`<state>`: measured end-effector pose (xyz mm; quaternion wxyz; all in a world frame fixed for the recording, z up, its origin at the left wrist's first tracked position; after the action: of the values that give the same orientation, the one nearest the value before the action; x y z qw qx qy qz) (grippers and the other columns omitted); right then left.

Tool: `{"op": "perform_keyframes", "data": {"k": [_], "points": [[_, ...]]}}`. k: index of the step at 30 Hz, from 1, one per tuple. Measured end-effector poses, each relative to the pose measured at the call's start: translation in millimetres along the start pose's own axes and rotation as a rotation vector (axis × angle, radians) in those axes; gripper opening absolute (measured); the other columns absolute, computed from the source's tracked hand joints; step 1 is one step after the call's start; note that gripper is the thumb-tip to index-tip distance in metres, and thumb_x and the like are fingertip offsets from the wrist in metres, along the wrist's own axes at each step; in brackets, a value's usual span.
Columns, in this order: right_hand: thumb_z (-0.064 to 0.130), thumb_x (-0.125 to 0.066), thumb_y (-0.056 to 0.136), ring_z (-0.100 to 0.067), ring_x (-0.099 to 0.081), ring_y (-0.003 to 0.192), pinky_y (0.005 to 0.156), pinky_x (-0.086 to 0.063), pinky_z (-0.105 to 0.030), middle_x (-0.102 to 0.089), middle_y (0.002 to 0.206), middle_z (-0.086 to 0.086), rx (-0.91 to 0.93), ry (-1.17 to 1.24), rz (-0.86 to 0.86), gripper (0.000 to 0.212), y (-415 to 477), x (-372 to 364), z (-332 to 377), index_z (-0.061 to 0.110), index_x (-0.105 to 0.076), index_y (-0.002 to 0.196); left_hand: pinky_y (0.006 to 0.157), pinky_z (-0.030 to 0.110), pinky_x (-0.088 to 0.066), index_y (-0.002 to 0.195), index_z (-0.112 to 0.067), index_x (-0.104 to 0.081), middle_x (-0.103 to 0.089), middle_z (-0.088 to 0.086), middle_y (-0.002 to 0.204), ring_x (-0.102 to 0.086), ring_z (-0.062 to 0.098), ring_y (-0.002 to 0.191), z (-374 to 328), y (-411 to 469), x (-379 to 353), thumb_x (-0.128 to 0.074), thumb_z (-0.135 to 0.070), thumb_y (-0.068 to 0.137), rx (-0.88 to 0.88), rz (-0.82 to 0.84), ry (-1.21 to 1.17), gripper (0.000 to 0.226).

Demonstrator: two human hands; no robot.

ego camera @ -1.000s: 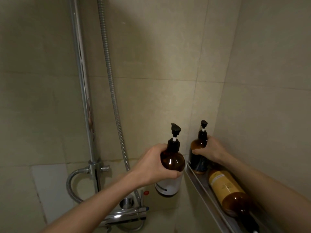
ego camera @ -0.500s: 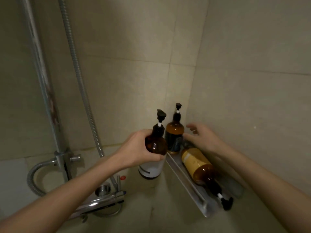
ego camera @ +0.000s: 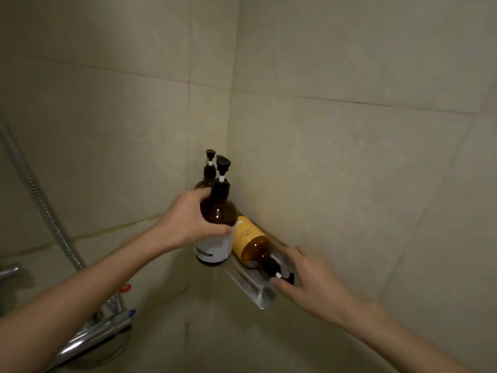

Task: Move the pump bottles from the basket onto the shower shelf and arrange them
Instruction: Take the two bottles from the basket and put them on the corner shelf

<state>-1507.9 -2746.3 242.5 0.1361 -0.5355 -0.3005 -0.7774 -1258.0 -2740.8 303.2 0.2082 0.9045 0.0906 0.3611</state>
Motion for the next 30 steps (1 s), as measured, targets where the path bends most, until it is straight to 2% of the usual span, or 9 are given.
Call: {"op": "perform_keyframes", "data": {"k": [3, 5, 9, 13, 17, 23, 25, 28, 30], "points": [[0.068, -0.047, 0.076, -0.010, -0.055, 0.098, 0.080, -0.047, -0.024, -0.055, 0.121, 0.004, -0.080, 0.004, -0.063, 0.068, -21.0, -9.8, -7.9, 0.029, -0.038, 0.131, 0.065, 0.014, -0.046, 0.101, -0.038, -0.055, -0.062, -0.018, 0.092, -0.059, -0.003, 0.085, -1.2, 0.6, -5.9, -0.081, -0.045, 0.052, -0.011, 0.038, -0.003, 0.056], [0.066, -0.049, 0.076, -0.008, -0.057, 0.088, 0.074, -0.047, -0.021, -0.061, 0.114, 0.005, -0.111, -0.011, -0.093, 0.067, -25.1, -16.5, -8.6, 0.027, -0.042, 0.130, 0.066, 0.014, -0.046, 0.105, -0.035, -0.057, -0.062, -0.017, 0.094, -0.059, -0.003, 0.087, -1.6, 0.9, -8.1, -0.081, -0.045, 0.052, -0.021, 0.048, -0.002, 0.059], [0.054, -0.058, 0.079, 0.005, -0.048, 0.063, 0.058, -0.036, -0.006, -0.058, 0.086, 0.015, -0.109, 0.012, -0.121, 0.047, -22.1, -23.7, -5.3, 0.027, -0.054, 0.117, 0.066, 0.011, -0.045, 0.107, -0.033, -0.058, -0.063, -0.016, 0.094, -0.060, -0.002, 0.087, -2.0, -0.4, -10.6, -0.081, -0.045, 0.052, -0.036, 0.053, -0.014, 0.061], [0.048, -0.061, 0.079, 0.008, -0.047, 0.058, 0.054, -0.036, -0.004, -0.052, 0.076, 0.017, -0.106, 0.039, -0.140, 0.033, -19.1, -23.7, -0.5, 0.029, -0.059, 0.106, 0.066, 0.012, -0.046, 0.108, -0.031, -0.058, -0.064, -0.014, 0.095, -0.061, -0.001, 0.088, -0.3, -3.2, -11.0, -0.083, -0.042, 0.055, -0.036, 0.054, -0.010, 0.060], [0.045, -0.061, 0.082, -0.001, -0.056, 0.069, 0.064, -0.052, -0.019, -0.061, 0.085, 0.012, -0.118, 0.052, -0.116, 0.032, -18.4, -26.2, 1.6, 0.028, -0.058, 0.109, 0.068, 0.015, -0.048, 0.107, -0.032, -0.057, -0.064, -0.013, 0.096, -0.061, 0.001, 0.089, 0.8, -5.9, -9.5, -0.083, -0.040, 0.055, -0.027, 0.056, -0.015, 0.058], [0.037, -0.062, 0.083, -0.009, -0.062, 0.081, 0.072, -0.055, -0.028, -0.067, 0.095, 0.004, -0.143, 0.055, -0.110, 0.031, -17.7, -27.5, 1.6, 0.026, -0.057, 0.112, 0.073, 0.020, -0.052, 0.110, -0.026, -0.059, -0.066, -0.008, 0.099, -0.062, 0.005, 0.092, 0.8, -8.8, -5.8, -0.082, -0.038, 0.058, -0.033, 0.054, -0.010, 0.058], [0.033, -0.062, 0.082, -0.007, -0.061, 0.078, 0.070, -0.054, -0.024, -0.067, 0.091, 0.005, -0.144, 0.059, -0.108, 0.029, -17.1, -27.1, 2.0, 0.025, -0.058, 0.110, 0.073, 0.021, -0.052, 0.110, -0.025, -0.059, -0.066, -0.008, 0.099, -0.062, 0.005, 0.092, 1.1, -9.8, -5.1, -0.083, -0.038, 0.058, -0.030, 0.057, -0.008, 0.059], [0.027, -0.063, 0.079, 0.001, -0.054, 0.067, 0.060, -0.040, -0.005, -0.060, 0.079, 0.012, -0.138, 0.054, -0.120, 0.026, -14.2, -22.2, 4.2, 0.024, -0.062, 0.105, 0.071, 0.017, -0.050, 0.108, -0.029, -0.058, -0.065, -0.011, 0.097, -0.061, 0.002, 0.089, 0.4, -10.7, -2.5, -0.083, -0.037, 0.057, -0.027, 0.051, -0.014, 0.057], [0.023, -0.063, 0.076, 0.004, -0.052, 0.060, 0.053, -0.037, -0.002, -0.057, 0.073, 0.014, -0.145, 0.086, -0.137, 0.022, -9.9, -13.9, 6.9, 0.025, -0.063, 0.098, 0.069, 0.016, -0.050, 0.105, -0.032, -0.057, -0.064, -0.012, 0.095, -0.060, 0.000, 0.087, -0.2, -11.4, 0.6, -0.083, -0.037, 0.057, -0.029, 0.045, -0.023, 0.055]]}}
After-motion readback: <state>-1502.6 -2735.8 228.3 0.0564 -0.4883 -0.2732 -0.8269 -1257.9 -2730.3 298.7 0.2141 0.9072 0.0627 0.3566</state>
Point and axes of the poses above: each hand's wrist, its own y-axis towards the middle knuckle, its own x-axis out of the back of the hand, z = x × y, the point moved 3 cm from there along y, towards the middle knuckle
